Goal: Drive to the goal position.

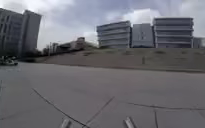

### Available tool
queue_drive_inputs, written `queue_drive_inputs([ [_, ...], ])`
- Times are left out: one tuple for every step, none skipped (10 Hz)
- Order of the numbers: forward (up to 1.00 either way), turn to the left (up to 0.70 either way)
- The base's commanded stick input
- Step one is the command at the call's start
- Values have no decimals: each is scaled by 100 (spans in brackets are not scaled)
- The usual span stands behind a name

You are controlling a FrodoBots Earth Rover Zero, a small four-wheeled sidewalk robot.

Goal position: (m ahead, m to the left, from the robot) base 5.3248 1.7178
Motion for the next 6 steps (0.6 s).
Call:
queue_drive_inputs([
  [100, 0],
  [100, 0],
  [100, 0],
  [100, 0],
  [100, 0],
  [100, 0],
])
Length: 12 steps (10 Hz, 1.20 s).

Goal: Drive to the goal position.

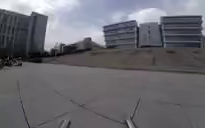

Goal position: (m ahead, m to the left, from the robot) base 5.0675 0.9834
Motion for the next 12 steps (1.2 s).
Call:
queue_drive_inputs([
  [100, 0],
  [100, 0],
  [100, 0],
  [100, 0],
  [100, 0],
  [100, 0],
  [100, 0],
  [100, 0],
  [100, 0],
  [0, 0],
  [0, 0],
  [0, 0],
])
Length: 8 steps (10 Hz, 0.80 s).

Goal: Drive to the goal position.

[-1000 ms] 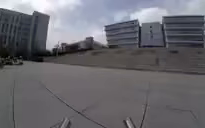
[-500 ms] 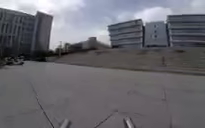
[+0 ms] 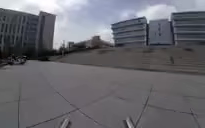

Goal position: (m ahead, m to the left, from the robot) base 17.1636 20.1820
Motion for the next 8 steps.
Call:
queue_drive_inputs([
  [0, 0],
  [0, 0],
  [0, 0],
  [0, 0],
  [0, 0],
  [0, 0],
  [93, 0],
  [100, 0],
])
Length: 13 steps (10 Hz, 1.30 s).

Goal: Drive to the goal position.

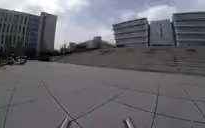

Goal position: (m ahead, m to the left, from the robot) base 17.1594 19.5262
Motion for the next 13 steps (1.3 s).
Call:
queue_drive_inputs([
  [100, 0],
  [100, 0],
  [100, 0],
  [100, 0],
  [59, 0],
  [4, 0],
  [0, 0],
  [0, 0],
  [0, 0],
  [0, 0],
  [0, 0],
  [0, 0],
  [0, 0],
])
